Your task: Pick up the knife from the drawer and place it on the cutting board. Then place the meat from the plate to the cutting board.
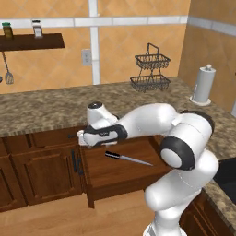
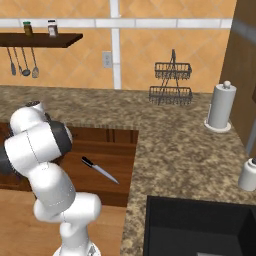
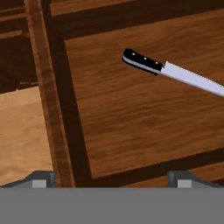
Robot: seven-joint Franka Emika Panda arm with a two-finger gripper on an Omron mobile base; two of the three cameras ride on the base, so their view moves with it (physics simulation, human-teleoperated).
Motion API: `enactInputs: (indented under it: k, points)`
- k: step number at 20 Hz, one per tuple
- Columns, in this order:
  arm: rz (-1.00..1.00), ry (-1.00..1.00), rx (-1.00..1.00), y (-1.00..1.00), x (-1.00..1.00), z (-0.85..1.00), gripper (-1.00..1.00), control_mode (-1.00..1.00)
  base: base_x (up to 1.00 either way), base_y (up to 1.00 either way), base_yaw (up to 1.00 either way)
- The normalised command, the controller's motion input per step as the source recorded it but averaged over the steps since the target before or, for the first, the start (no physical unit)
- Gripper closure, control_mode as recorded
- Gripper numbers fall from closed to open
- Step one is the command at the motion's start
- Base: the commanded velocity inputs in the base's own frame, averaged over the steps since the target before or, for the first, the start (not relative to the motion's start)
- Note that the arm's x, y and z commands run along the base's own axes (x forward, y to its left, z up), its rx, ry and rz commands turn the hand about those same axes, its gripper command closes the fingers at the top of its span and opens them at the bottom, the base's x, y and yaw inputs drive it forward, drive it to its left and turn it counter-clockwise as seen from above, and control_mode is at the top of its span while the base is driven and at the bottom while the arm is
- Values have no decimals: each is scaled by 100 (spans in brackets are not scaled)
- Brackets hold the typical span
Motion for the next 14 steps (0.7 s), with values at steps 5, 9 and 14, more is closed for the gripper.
enactInputs:
  k: [5, 9, 14]
  points:
    - [0, 36, -9, -100, 22, 31, -100, -100, 0, 0, 0]
    - [20, 18, -11, -72, 68, -27, -100, -100, 0, 0, 0]
    - [35, 0, -3, 2, 82, -72, -100, -100, 0, 0, 0]
